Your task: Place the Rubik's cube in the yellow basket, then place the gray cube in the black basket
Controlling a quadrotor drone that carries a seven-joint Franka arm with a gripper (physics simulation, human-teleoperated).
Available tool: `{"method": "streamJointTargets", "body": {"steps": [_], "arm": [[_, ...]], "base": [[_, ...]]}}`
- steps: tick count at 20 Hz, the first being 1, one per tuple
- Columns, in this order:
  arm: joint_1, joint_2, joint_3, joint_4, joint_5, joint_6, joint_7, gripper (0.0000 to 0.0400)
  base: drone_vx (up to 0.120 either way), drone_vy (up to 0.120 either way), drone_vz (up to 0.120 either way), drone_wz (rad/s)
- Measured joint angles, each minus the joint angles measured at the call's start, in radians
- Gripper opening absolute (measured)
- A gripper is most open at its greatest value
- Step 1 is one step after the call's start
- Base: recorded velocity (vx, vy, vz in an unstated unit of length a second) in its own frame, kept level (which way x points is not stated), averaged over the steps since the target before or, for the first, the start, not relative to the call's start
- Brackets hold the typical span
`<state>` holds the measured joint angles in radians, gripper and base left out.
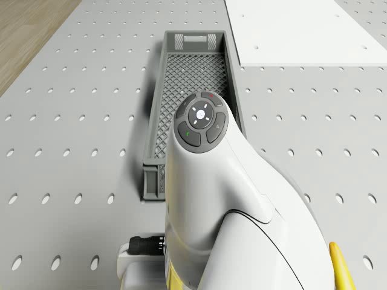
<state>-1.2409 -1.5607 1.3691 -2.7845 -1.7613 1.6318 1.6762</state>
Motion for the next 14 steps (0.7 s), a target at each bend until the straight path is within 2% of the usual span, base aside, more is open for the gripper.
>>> {"method": "streamJointTargets", "body": {"steps": [2, 4, 9, 11, 14], "arm": [[0.0, -0.001, 0.0, 0.0, 0.001, 0.001, 0.0, 0.025], [-0.001, -0.003, 0.0, 0.0, 0.001, 0.003, 0.0, 0.025], [-0.001, -0.006, 0.0, 0.0, 0.002, 0.005, 0.001, 0.025], [-0.001, -0.007, 0.0, 0.0, 0.003, 0.006, 0.001, 0.025], [-0.002, -0.009, 0.001, 0.0, 0.004, 0.008, 0.001, 0.025]], "base": [[0.12, 0.0, 0.0, 0.0], [0.12, 0.0, 0.08, 0.0], [0.12, 0.0, 0.0, 0.0], [0.04, 0.0, 0.0, 0.0], [0.12, 0.0, 0.0, 0.0]]}}
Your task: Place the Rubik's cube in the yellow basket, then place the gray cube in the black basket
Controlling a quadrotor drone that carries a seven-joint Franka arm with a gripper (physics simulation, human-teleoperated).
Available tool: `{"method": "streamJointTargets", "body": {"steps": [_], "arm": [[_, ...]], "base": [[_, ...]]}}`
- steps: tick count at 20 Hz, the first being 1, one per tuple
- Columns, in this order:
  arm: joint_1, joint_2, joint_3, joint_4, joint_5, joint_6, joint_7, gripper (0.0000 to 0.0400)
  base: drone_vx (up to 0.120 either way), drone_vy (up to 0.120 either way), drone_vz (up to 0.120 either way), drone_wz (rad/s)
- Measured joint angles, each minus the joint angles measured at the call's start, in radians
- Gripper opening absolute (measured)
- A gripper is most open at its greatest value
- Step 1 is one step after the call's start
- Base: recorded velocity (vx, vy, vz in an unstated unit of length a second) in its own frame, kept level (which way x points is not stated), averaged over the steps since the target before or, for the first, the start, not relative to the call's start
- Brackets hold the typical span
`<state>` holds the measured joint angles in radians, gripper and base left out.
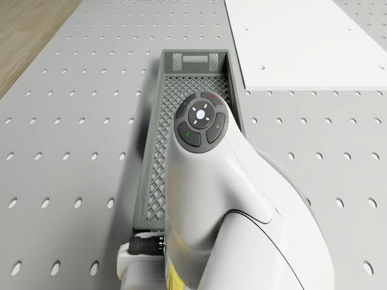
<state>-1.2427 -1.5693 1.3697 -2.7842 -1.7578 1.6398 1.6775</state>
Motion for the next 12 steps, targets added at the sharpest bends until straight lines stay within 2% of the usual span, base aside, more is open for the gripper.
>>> {"method": "streamJointTargets", "body": {"steps": [12], "arm": [[-0.001, -0.006, 0.0, 0.0, 0.002, 0.005, 0.001, 0.025]], "base": [[0.12, 0.0, 0.0, 0.0]]}}
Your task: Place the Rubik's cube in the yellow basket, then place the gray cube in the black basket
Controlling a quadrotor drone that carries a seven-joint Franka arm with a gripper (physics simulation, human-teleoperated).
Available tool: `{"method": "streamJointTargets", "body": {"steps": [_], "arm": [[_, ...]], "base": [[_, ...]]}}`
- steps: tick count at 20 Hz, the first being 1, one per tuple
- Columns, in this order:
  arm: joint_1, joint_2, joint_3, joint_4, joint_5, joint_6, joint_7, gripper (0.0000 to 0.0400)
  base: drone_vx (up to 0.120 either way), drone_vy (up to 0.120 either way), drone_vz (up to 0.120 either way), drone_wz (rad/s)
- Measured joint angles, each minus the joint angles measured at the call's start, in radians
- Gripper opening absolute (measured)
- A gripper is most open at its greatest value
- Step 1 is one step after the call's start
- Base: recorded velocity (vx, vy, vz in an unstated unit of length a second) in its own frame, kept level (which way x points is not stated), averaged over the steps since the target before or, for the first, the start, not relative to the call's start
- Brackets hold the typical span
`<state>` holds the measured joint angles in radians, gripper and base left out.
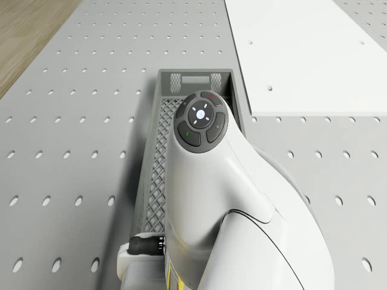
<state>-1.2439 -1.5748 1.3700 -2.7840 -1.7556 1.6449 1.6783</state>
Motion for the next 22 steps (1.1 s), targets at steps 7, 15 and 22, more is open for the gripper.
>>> {"method": "streamJointTargets", "body": {"steps": [7, 15, 22], "arm": [[-0.001, -0.003, 0.0, 0.0, 0.001, 0.002, 0.0, 0.025], [-0.001, -0.005, 0.0, 0.0, 0.002, 0.005, 0.001, 0.025], [-0.001, -0.007, 0.0, 0.0, 0.003, 0.006, 0.001, 0.025]], "base": [[0.12, 0.0, 0.0, 0.0], [0.12, 0.0, -0.045, 0.0], [0.12, 0.0, -0.103, 0.0]]}}
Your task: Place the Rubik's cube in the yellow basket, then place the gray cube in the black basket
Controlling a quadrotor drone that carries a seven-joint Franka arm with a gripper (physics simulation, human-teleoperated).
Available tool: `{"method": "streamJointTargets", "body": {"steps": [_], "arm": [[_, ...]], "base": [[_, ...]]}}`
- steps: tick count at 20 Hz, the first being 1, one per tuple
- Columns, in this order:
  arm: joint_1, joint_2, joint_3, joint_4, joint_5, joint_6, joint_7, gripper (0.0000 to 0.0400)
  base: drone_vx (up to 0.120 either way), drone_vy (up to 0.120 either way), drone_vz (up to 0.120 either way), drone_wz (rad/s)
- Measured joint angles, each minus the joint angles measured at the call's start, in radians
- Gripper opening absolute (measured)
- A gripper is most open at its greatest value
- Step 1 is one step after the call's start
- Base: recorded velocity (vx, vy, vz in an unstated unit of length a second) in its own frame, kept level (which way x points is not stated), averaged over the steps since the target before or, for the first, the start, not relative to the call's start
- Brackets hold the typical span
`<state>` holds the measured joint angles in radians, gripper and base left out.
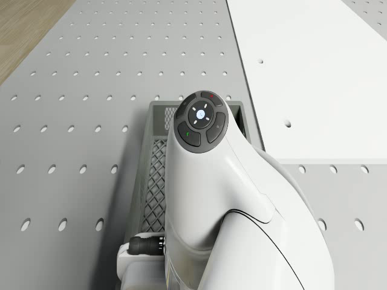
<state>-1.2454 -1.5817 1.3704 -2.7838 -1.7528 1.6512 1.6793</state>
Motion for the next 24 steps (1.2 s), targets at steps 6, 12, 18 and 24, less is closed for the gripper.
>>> {"method": "streamJointTargets", "body": {"steps": [6, 12, 18, 24], "arm": [[0.0, -0.001, 0.0, 0.0, 0.001, 0.001, 0.0, 0.025], [-0.005, -0.002, -0.03, 0.006, -0.027, 0.014, 0.001, 0.025], [-0.016, 0.0, -0.088, 0.021, -0.08, 0.035, 0.003, 0.025], [-0.021, 0.004, -0.112, 0.028, -0.104, 0.042, 0.003, 0.0329]], "base": [[0.1, 0.0, -0.027, 0.0], [0.0, 0.0, 0.0, 0.0], [0.0, 0.0, 0.0, 0.0], [0.0, 0.0, 0.0, 0.0]]}}
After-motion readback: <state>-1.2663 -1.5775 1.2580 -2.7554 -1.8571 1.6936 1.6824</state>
